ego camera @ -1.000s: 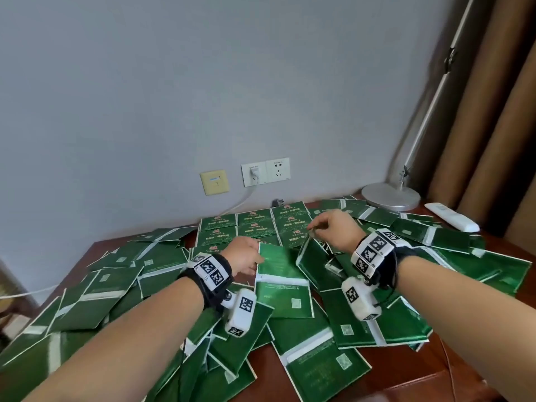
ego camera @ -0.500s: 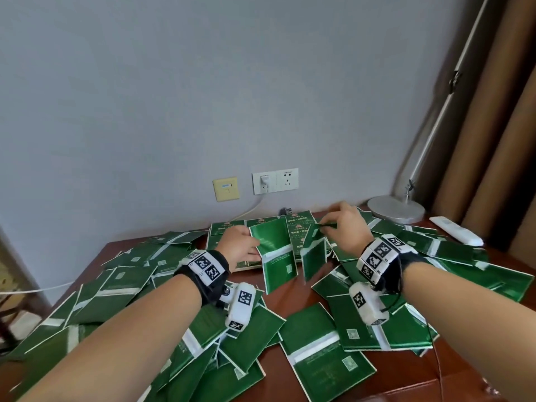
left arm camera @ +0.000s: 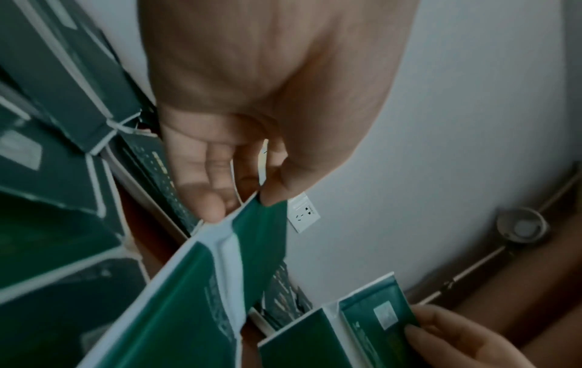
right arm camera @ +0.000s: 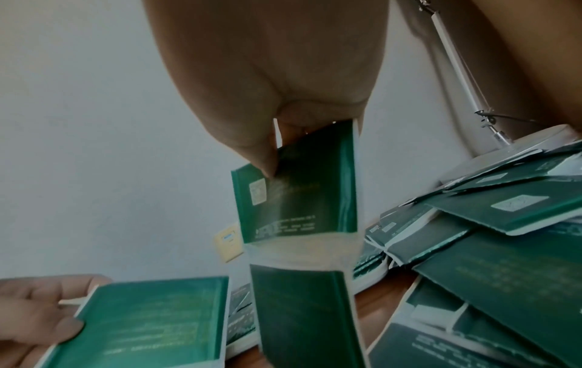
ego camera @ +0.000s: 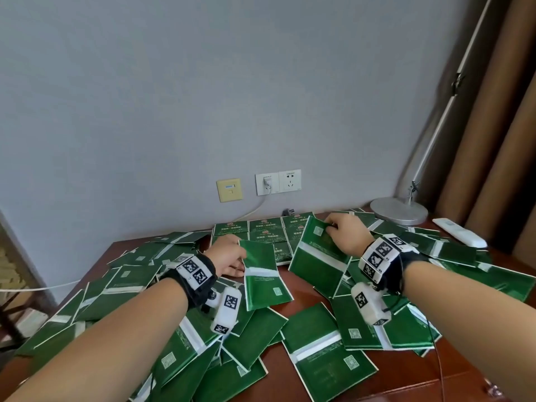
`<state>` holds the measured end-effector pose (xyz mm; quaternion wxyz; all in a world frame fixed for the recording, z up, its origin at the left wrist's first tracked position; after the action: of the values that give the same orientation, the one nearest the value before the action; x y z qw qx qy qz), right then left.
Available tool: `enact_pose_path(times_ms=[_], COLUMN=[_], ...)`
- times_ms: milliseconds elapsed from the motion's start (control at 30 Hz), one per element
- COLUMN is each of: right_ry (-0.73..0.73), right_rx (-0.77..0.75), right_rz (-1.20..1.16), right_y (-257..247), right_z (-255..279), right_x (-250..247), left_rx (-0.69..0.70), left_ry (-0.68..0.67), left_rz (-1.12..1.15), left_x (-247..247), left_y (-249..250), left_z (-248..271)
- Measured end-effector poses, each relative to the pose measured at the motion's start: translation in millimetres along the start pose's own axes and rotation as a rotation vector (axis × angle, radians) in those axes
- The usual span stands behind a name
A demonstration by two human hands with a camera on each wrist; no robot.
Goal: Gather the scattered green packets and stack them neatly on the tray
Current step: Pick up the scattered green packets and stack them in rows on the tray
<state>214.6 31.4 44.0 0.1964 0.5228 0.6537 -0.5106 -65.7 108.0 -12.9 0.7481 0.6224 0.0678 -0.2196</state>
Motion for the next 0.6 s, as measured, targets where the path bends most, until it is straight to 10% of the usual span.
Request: enact_pose_path(times_ms=[267,600], right_ry=[-0.167,-0.54], right_rx=[-0.086,-0.044], right_rz=[0.041,0.066], right_y=[-21,-7], right_z=[13,40], right_x=[25,59], left_rx=[0.266,0.283], left_ry=[-0.016,-0.079], left_rz=[-0.464,-0.687], left_x=[0,12], left_y=[8,2], left_z=[7,13])
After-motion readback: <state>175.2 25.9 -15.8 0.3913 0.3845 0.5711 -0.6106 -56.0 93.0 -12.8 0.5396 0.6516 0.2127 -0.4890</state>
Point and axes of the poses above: each hand's wrist, its own z-axis away from the middle knuckle, its own x-axis out of the palm, y = z × x, the point moved 8 cm from there along -z, towards the middle knuckle, and after that the axes turned 6 degrees about y, right-handed, at the moved point
